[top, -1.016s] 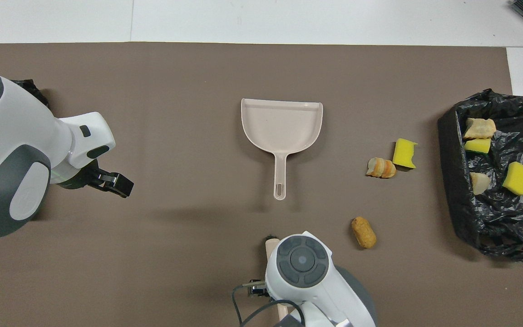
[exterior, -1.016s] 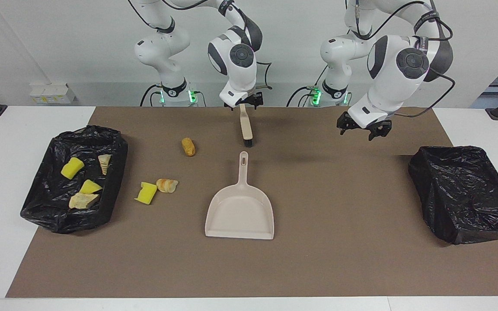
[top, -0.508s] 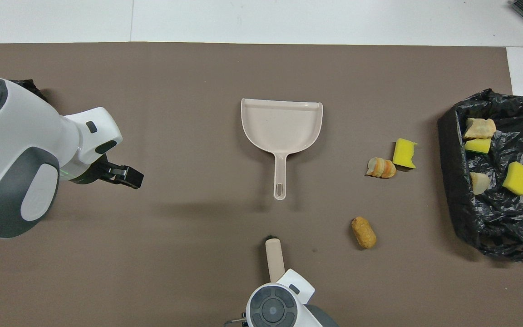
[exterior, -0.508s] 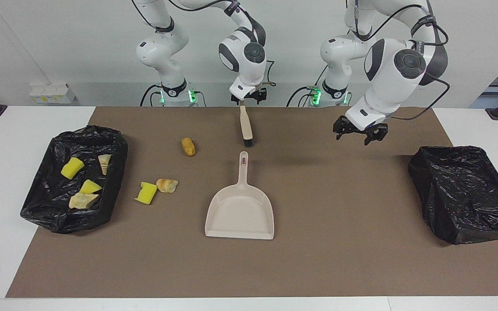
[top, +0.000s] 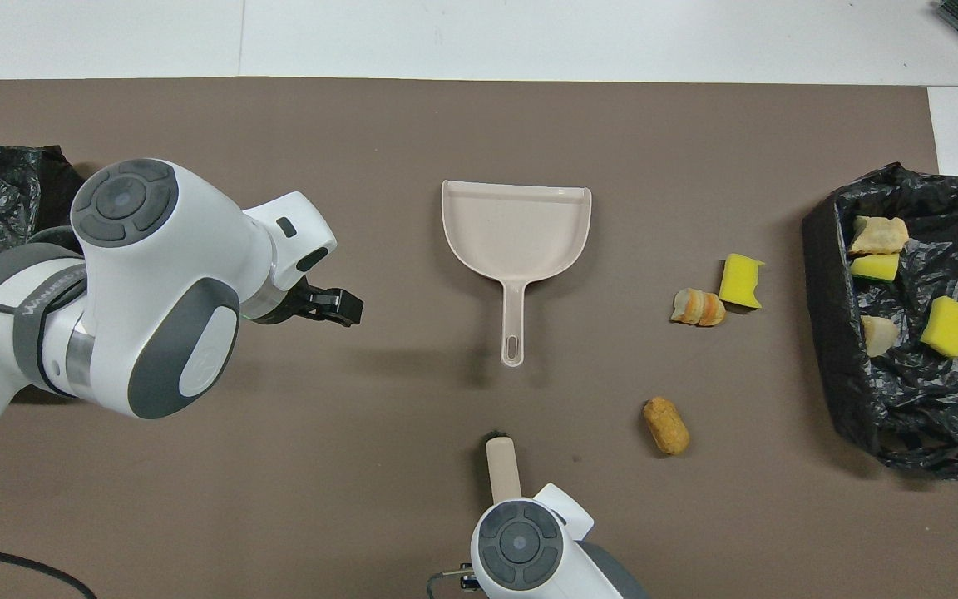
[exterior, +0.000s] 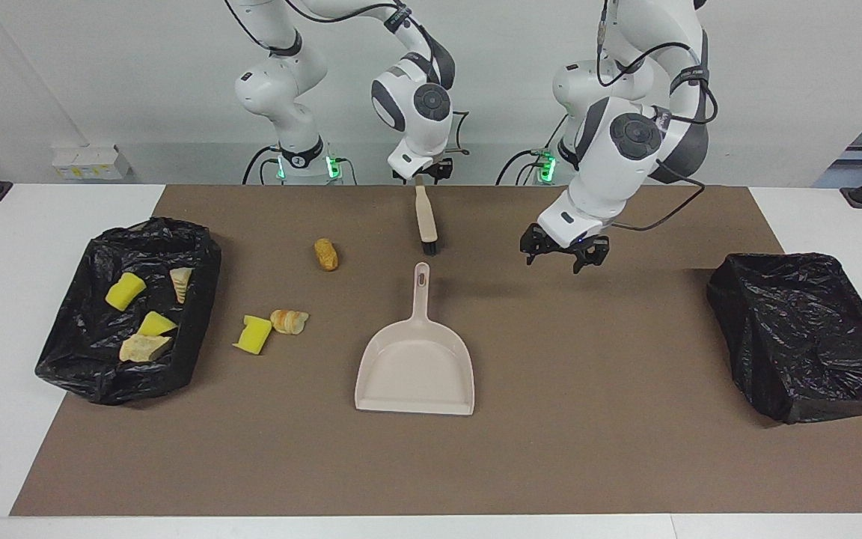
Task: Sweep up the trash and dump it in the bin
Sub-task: 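Reach the left gripper to the dustpan handle while the right gripper lifts the brush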
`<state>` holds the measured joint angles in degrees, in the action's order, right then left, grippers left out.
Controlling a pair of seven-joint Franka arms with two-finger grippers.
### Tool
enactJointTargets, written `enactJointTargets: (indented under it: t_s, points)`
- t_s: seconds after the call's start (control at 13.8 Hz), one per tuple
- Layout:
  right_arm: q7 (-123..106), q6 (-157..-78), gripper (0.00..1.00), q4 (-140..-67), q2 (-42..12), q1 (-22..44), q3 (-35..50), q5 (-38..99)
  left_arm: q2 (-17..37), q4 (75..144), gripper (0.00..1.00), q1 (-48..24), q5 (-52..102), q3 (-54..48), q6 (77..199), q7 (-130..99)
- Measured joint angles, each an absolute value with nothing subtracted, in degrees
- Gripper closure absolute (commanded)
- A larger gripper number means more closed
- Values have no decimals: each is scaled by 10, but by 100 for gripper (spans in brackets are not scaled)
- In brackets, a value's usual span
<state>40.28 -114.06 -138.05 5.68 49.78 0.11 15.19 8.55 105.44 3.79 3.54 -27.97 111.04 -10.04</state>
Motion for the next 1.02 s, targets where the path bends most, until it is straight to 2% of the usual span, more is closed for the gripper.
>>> enactJointTargets:
  t_s: [0.29,0.65,0.8,1.02]
  points:
    - [403,-1150,100,-1396,63,498,1,167,108,1027,0,32,33,-279,1111,-105]
    - [397,-1138,100,-1389,69,499,1,168,113,1025,0,17,31,-279,1122,-116]
    - [358,-1073,100,-1361,80,493,-2,166,125,1022,0,4,20,-279,1143,-130]
    - [295,-978,100,-1323,121,433,-5,141,151,1012,0,-11,15,-279,1168,-142]
